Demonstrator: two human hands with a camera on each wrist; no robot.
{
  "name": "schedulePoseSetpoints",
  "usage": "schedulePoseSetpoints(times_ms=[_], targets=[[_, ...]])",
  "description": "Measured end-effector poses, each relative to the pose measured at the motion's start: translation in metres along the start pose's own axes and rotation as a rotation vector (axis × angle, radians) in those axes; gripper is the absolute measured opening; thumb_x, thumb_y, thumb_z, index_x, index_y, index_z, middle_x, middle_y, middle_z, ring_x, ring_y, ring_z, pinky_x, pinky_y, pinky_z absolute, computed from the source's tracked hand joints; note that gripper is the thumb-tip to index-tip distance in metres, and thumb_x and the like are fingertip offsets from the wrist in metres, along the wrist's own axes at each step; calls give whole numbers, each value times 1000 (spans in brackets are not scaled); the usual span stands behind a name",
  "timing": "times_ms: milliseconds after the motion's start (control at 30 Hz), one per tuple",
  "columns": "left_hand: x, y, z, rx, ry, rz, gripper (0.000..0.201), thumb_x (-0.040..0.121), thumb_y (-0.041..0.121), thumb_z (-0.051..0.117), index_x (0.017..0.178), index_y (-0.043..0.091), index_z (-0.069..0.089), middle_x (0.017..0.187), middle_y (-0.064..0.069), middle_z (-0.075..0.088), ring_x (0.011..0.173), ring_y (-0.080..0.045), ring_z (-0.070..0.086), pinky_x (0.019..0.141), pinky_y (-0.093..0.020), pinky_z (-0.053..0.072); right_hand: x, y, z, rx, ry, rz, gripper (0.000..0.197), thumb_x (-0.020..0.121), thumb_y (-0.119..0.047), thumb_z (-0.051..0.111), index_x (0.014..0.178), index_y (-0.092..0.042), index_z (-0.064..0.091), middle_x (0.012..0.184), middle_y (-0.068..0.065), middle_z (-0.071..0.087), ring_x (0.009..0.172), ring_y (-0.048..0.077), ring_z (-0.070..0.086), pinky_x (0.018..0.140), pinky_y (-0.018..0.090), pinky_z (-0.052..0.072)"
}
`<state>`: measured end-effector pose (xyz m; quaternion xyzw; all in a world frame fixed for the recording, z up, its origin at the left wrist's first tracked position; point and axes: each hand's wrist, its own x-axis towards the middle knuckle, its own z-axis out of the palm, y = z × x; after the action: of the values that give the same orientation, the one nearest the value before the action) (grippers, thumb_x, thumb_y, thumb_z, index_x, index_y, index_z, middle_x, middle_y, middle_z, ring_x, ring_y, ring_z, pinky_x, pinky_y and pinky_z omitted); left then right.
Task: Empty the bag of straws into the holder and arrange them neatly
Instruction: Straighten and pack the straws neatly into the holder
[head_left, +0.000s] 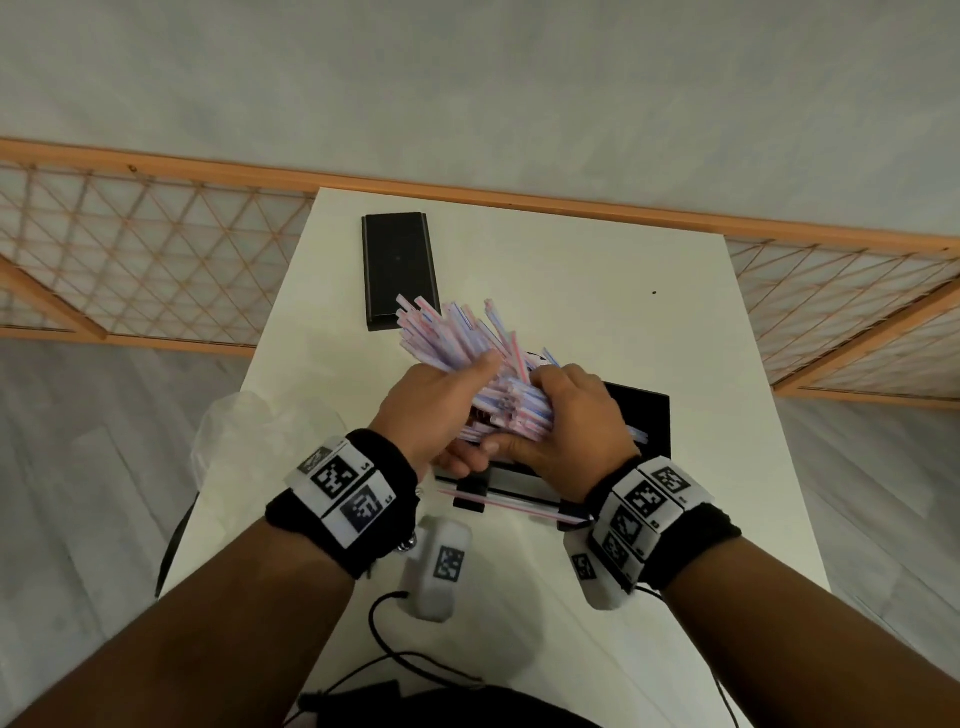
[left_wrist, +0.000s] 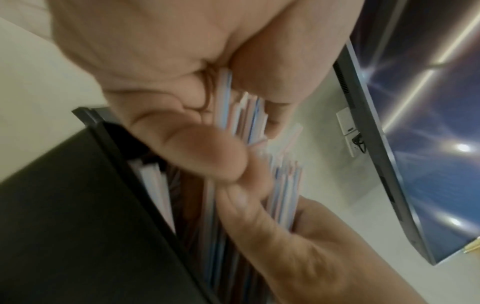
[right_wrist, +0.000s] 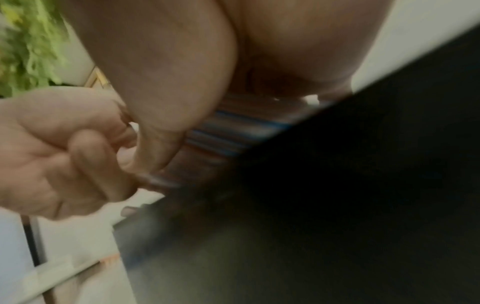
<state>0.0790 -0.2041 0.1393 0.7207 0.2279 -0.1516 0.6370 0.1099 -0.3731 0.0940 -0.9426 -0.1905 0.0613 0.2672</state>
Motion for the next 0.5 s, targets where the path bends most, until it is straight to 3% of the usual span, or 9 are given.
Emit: schedulePoseSetpoints(times_ms=[100,233,300,367,433,500], targets=[[-3,1,-16,151,137,104,48,87,60,67,88,13,73,76,-6,74,50,-27,72,50,-34,58,-7,13,-5,-15,34,12,89,50,-83,65,112,-20,55,106,-3,54,98,23,51,85,39,47],[-4,-9,-31,151,95,90,31,76,46,84,85,18,76,77,-3,76,58,-23,73,54,-32,59,-23,29,-14,21,65,80,58,60,-61,82,83,-20,48,83,-5,51,75,19,48,64,31,40],[-4,-13,-32,228,28,105,26,68,37,92,82,22,76,67,3,73,54,-18,68,50,-27,54,-29,32,-11,9,-20,82,49,70,-58,79,79,-17,54,77,-3,54,70,19,50,63,33,44],[-3,-17,-28,279,31,109,33,62,34,96,84,21,74,67,3,68,52,-14,66,47,-23,50,-32,33,-5,9,-56,38,44,79,-59,70,81,-16,63,76,-4,55,70,16,51,66,29,43],[1,-20,-26,332,94,116,41,60,37,97,86,19,72,77,0,69,59,-14,68,51,-25,53,-31,30,-3,15,-71,10,43,80,-61,61,84,-18,64,77,-6,55,71,14,51,67,26,41],[2,-21,-27,382,123,149,43,58,40,97,88,24,71,80,3,71,70,-13,71,63,-27,59,-30,29,-3,4,-81,13,42,81,-59,63,86,-18,64,80,-5,55,75,15,52,69,28,44]])
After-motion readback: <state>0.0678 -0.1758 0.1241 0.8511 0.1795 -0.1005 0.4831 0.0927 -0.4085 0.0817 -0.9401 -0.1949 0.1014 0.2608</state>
